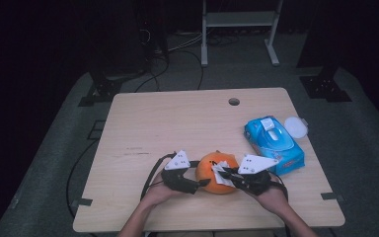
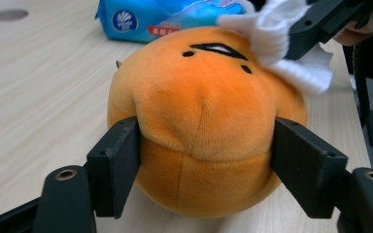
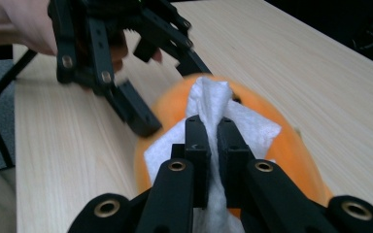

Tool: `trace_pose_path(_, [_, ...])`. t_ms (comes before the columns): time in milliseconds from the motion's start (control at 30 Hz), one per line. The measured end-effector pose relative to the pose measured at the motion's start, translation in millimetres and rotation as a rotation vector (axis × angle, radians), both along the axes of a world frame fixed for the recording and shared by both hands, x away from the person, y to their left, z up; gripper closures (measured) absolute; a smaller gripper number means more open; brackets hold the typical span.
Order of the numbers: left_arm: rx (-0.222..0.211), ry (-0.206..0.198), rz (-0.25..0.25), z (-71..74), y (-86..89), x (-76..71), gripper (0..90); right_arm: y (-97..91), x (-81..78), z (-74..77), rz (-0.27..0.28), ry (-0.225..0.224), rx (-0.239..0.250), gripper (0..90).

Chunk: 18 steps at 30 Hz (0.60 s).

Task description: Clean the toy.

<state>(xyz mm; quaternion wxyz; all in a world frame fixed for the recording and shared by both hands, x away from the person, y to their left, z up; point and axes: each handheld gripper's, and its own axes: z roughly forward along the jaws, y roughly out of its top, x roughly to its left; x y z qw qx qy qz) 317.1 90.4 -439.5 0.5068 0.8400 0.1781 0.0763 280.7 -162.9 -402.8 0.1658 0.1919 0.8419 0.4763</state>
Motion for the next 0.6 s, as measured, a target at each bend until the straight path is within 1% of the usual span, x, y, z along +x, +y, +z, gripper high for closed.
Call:
trace_pose_path(33, [0.001, -0.011, -0.006, 0.6, -1.7, -0.9, 30.0, 5.6, 0.9, 2.7, 0.011, -0.005, -0.005, 84.8])
trace_pose_path(67, [0.006, -0.022, -0.014, 1.2, -3.2, -1.9, 30.0, 5.6, 0.9, 2.7, 0.011, -0.005, -0.005, 84.8])
trace_pose_path(133, [0.027, -0.049, -0.027, 2.3, -6.4, -4.8, 30.4, 19.3, 4.1, 7.8, 0.034, -0.018, -0.021, 84.8])
trace_pose_path(200, [0.038, -0.057, -0.027, 2.1, -6.7, -5.7, 30.4, 26.6, 8.7, 10.5, 0.041, -0.03, -0.039, 84.8])
trace_pose_path(267, [0.035, -0.053, -0.027, 0.6, -5.5, -5.4, 30.4, 27.9, 15.9, 12.4, 0.026, -0.037, -0.055, 84.8])
trace_pose_path(333, [0.04, -0.05, -0.027, -1.1, -3.3, -4.7, 30.3, 22.1, 24.7, 12.2, -0.006, -0.025, -0.064, 84.8])
trace_pose_path(367, [0.038, -0.043, -0.025, -2.0, -2.2, -4.2, 30.1, 17.4, 28.6, 11.5, -0.022, -0.024, -0.072, 84.8])
trace_pose_path(400, [0.038, -0.039, -0.025, -2.4, -1.0, -3.4, 28.8, 5.4, 34.1, 9.1, -0.049, 0.002, -0.075, 84.8])
trace_pose_path(433, [0.034, -0.033, -0.023, -2.8, -0.4, -2.9, 28.8, 5.4, 34.1, 9.1, -0.049, 0.002, -0.075, 84.8])
trace_pose_path(500, [0.015, -0.007, -0.022, -2.5, -0.6, -1.5, 25.0, -7.0, 36.5, 5.9, -0.064, 0.028, -0.063, 84.8])
trace_pose_path(533, [0.005, 0.016, -0.026, -2.1, -0.5, 0.3, 21.2, -9.9, 35.7, 5.0, -0.064, 0.035, -0.059, 84.8])
trace_pose_path(600, [-0.042, 0.087, -0.025, -2.4, -0.2, 3.8, 16.0, -14.5, 30.8, 2.8, -0.057, 0.046, -0.049, 84.8])
